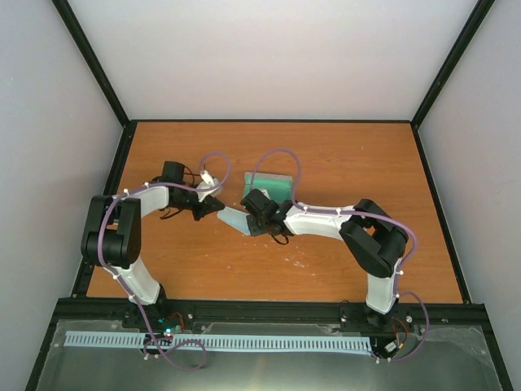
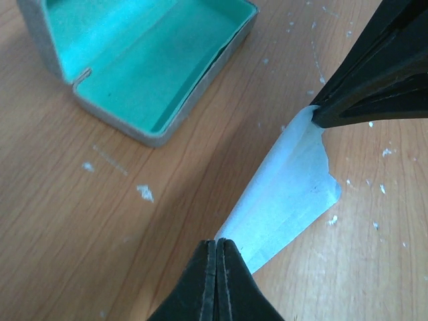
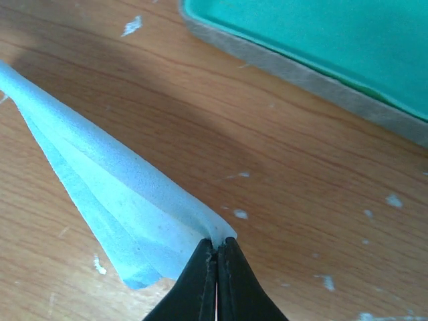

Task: Organize the sunglasses
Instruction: Pick up the glasses cleaning cloth from the center of the board, then place the glasses cleaning cloth in the sunglasses case.

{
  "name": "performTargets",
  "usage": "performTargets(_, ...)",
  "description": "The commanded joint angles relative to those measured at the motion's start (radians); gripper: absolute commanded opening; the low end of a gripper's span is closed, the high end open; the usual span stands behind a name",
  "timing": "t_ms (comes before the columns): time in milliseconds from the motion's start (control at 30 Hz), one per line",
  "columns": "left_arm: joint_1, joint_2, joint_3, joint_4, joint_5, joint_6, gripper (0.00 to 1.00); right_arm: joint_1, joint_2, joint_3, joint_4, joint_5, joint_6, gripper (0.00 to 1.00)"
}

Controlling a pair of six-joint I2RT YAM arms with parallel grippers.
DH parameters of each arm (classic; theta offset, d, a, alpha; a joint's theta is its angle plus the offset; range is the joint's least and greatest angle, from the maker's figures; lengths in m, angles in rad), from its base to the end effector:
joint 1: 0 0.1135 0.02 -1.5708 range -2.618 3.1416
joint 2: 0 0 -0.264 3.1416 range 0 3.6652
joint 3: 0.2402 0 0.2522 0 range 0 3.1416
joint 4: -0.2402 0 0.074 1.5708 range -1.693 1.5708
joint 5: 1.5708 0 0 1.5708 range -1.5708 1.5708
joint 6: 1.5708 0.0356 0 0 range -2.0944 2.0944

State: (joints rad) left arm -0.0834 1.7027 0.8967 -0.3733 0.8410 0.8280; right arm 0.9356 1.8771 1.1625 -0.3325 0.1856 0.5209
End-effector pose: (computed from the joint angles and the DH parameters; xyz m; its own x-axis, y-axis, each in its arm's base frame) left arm 0.3016 -0.0518 0.1497 -0.3733 0.5240 -0.7655 0.9077 0.3766 -0.1849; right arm 0.2298 0.3007 0.1556 -0.8121 -0.2774 -0.5133 -0.3830 0.9171 0.1103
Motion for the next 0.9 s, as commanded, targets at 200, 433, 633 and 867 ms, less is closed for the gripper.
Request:
performTargets(200, -0.122, 0.082, 0.079, 0.131, -0.054, -0.127, 0.01, -0.073, -0.083, -0.052, 0.006, 0.080, 0.009, 0.03)
performTargets(433, -0.124, 0.113, 0.124, 0.135, -0.098, -0.185, 0.01, -0.117, -0.080, -0.047, 0.015, 0.070, -0.018, 0.03)
performTargets(633, -0.124, 0.094, 0.110, 0.160, -0.108, -0.199, 0.00, -0.149, -0.085, -0.043, 0.024, 0.062, -0.036, 0.03)
performTargets(867, -0.126, 0.065, 0.174, 0.165, -0.041, -0.267, 0.01, -0.173, -0.084, -0.024, 0.020, 0.054, -0.061, 0.03)
